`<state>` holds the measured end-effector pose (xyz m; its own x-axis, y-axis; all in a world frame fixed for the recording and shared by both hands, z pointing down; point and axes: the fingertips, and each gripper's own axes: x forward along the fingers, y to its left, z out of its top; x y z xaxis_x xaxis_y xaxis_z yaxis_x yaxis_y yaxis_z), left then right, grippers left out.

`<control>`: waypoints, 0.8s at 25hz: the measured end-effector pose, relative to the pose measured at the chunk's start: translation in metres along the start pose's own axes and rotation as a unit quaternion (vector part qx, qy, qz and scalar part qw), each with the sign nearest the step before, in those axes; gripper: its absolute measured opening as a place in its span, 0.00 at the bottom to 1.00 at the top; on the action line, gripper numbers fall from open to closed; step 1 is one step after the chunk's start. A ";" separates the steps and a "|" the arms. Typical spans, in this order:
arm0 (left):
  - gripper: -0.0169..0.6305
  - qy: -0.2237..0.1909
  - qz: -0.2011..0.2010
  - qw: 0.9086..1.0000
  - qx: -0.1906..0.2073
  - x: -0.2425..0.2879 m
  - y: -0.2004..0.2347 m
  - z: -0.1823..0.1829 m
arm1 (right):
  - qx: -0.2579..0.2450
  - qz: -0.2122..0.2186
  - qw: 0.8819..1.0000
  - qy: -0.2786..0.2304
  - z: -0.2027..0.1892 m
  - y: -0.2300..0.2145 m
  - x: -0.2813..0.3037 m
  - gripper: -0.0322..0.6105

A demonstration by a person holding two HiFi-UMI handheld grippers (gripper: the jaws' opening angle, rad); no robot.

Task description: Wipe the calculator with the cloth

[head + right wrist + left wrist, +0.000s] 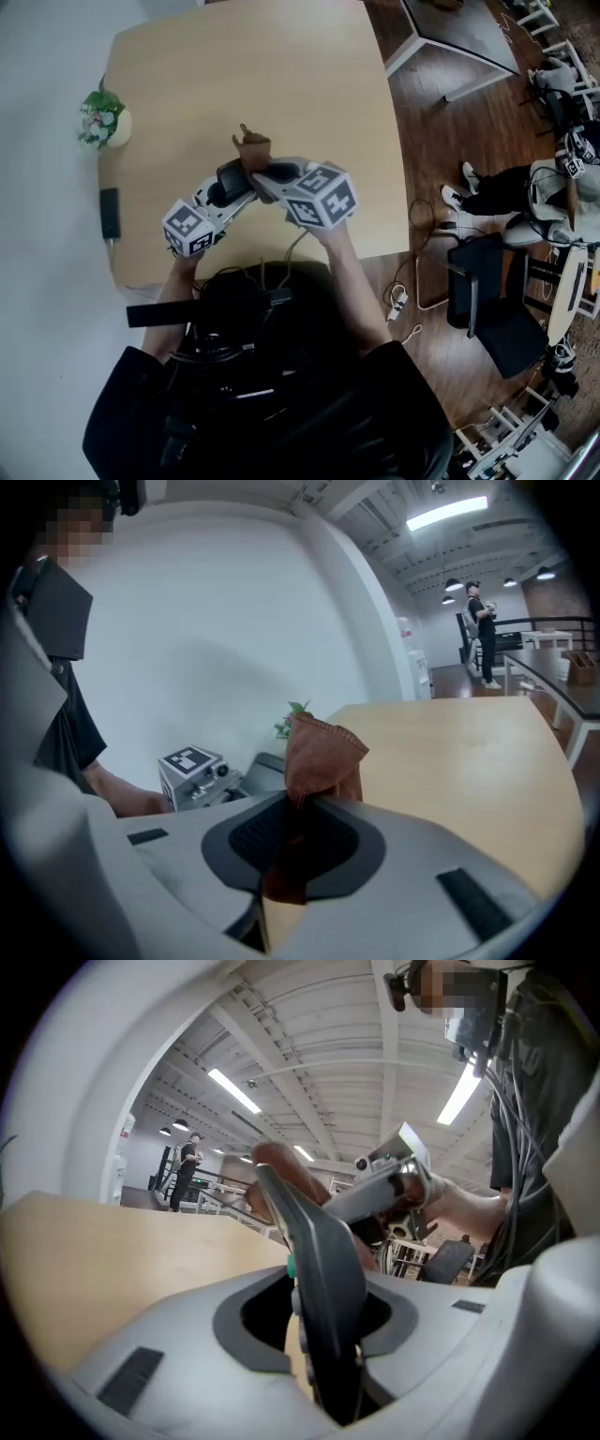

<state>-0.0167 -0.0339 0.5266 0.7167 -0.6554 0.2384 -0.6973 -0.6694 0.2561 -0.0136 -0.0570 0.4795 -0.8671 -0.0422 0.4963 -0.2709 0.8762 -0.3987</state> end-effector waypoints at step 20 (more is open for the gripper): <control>0.24 -0.126 0.091 0.881 -0.447 -0.013 0.091 -0.072 | -0.001 -0.003 0.996 0.092 -0.085 -0.028 0.099 0.12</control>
<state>-0.0890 -0.0606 0.6141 0.4913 -0.8552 0.1653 -0.4352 -0.0766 0.8971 -0.0567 -0.0451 0.6056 -0.7741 0.0405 0.6317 -0.2749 0.8774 -0.3931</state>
